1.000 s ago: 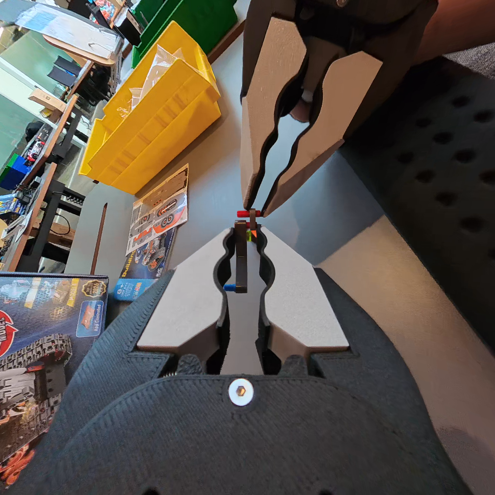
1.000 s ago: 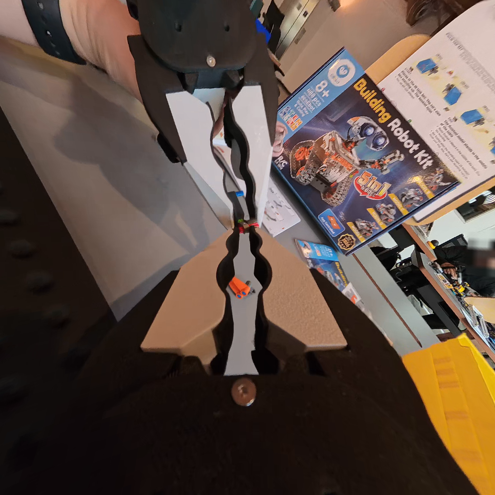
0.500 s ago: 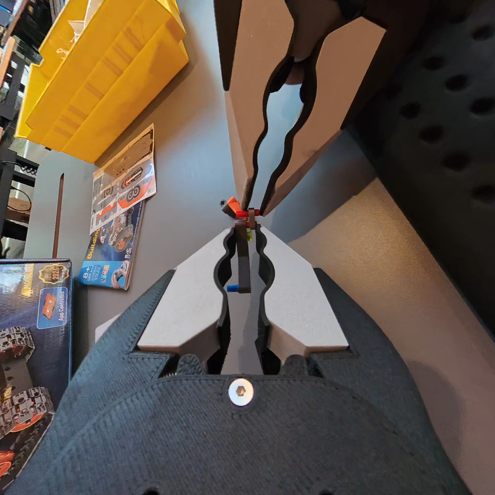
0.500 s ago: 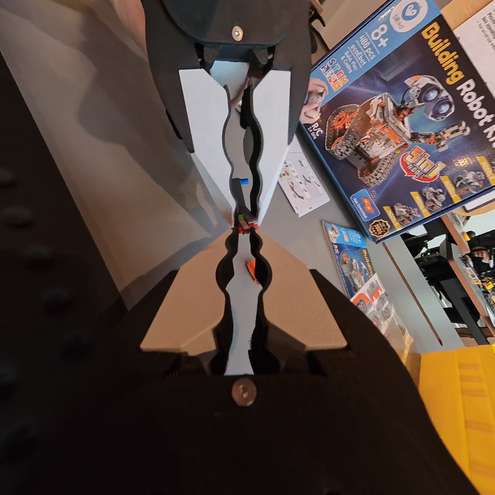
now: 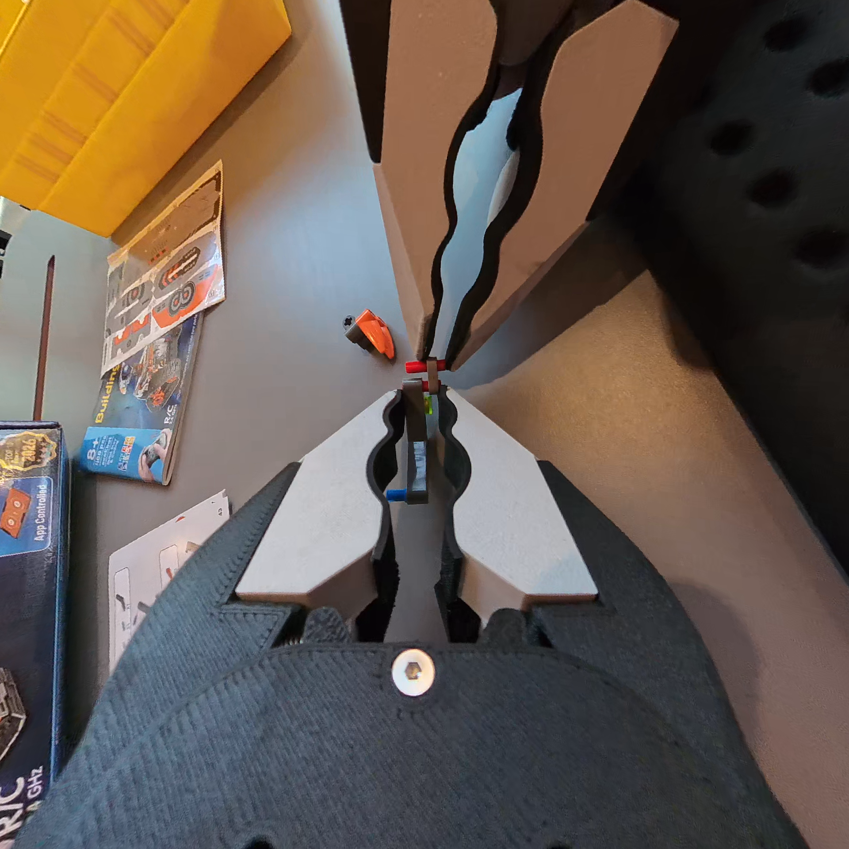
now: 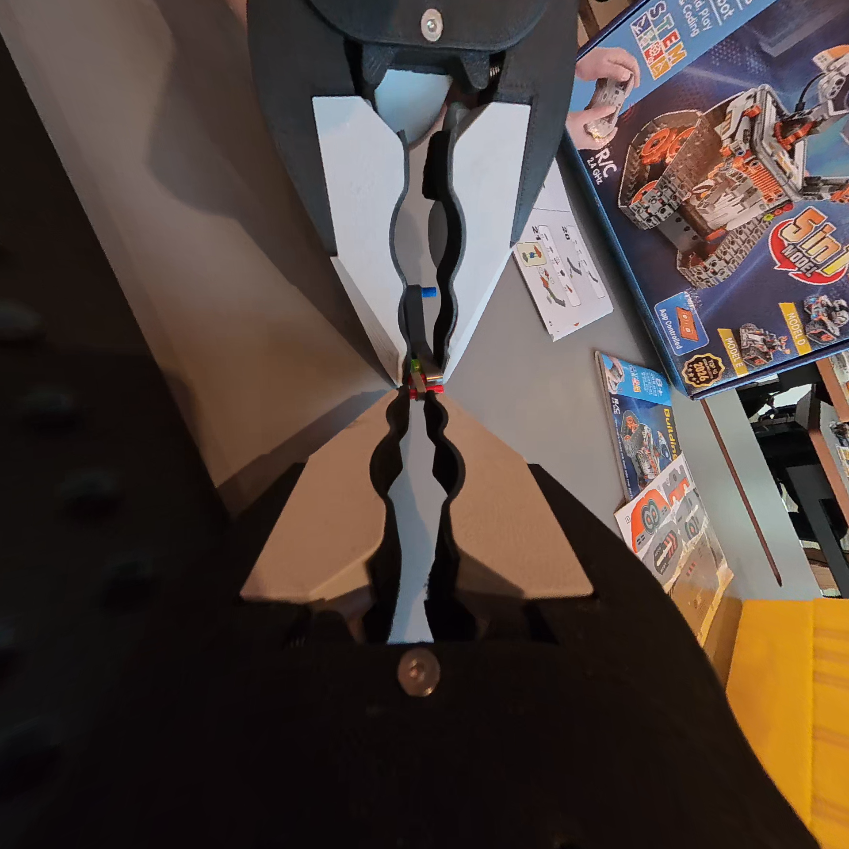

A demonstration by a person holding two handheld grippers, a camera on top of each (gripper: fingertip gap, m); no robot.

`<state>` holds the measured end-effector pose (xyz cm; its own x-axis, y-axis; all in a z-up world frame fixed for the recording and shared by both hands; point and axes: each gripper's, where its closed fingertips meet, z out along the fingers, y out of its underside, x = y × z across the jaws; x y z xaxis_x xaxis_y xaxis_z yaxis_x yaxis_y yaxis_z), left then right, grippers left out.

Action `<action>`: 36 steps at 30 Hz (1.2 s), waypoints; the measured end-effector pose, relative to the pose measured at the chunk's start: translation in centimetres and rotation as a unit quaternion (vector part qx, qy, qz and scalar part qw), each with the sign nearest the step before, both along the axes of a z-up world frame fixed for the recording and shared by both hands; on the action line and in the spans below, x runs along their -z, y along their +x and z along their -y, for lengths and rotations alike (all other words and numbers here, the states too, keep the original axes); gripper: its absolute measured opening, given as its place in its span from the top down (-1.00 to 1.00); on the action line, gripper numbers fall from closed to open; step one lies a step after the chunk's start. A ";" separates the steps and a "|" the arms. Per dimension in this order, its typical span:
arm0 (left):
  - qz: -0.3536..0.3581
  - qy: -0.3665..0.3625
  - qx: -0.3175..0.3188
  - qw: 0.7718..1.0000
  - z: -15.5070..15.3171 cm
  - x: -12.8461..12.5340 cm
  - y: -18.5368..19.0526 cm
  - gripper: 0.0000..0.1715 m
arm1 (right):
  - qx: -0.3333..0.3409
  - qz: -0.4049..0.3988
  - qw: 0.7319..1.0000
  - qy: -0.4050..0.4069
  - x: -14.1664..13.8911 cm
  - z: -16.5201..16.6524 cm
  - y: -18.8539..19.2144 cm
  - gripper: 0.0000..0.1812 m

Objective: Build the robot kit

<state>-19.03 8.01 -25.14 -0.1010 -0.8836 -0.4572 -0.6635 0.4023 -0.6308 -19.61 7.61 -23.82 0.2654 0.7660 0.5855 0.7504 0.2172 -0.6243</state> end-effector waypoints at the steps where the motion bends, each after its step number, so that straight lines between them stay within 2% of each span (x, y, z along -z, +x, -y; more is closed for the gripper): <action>1: 0.001 0.000 0.000 1.000 0.0 0.0 0.0 0.85 | 0.001 0.000 1.000 0.000 0.0 0.0 0.0 0.93; 8: 0.019 -0.022 -0.013 0.999 -0.1 0.0 0.1 0.85 | 0.011 -0.007 1.000 -0.012 0.0 -0.2 0.1 0.93; 36: 0.013 -0.011 -0.011 1.000 -0.2 -0.3 -0.1 0.85 | 0.017 -0.012 1.000 0.002 -0.4 -0.5 -0.1 0.96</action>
